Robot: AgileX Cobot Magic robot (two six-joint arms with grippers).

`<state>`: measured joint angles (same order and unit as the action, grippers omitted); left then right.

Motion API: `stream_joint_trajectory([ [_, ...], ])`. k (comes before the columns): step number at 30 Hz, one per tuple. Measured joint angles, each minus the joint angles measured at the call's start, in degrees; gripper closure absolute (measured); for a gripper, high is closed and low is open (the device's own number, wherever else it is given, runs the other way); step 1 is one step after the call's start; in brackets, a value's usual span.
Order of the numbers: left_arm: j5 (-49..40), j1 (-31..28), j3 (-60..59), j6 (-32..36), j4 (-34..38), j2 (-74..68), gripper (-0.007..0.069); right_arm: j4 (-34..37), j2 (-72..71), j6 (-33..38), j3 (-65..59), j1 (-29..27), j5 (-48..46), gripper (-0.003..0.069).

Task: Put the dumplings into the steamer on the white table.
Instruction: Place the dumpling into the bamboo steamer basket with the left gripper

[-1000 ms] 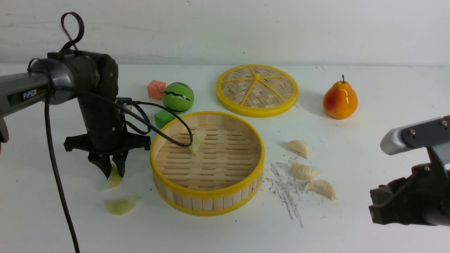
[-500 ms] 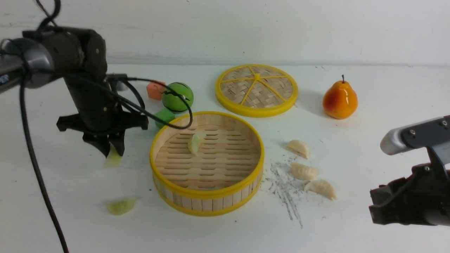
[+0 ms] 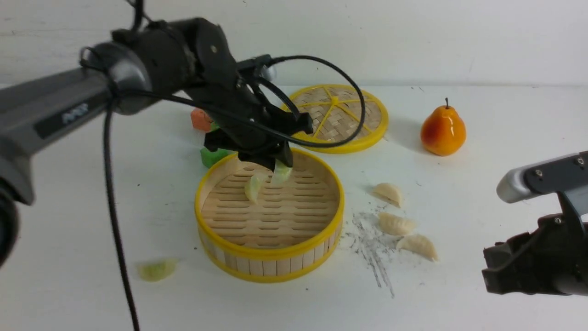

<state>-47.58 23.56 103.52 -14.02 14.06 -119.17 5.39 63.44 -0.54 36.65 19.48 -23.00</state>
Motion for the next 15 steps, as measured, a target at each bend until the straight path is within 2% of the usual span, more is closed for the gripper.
stream_joint_trajectory([
  [4, -0.3, -0.1, 3.3, -3.8, -2.8, -5.5, 0.0461, 0.0, 0.0, 0.0, 0.0, 0.0, -1.4, 0.0521],
  [11, 0.5, -0.1, 4.1, -3.9, -3.3, -7.8, 0.0461, 0.0, 0.0, 0.0, 0.0, 0.0, -1.7, 0.0517],
  [15, 0.7, -0.1, 4.1, -3.9, -3.4, -7.8, 0.0404, 0.0, 0.0, 0.0, 0.0, 0.0, -1.7, 0.0512],
])
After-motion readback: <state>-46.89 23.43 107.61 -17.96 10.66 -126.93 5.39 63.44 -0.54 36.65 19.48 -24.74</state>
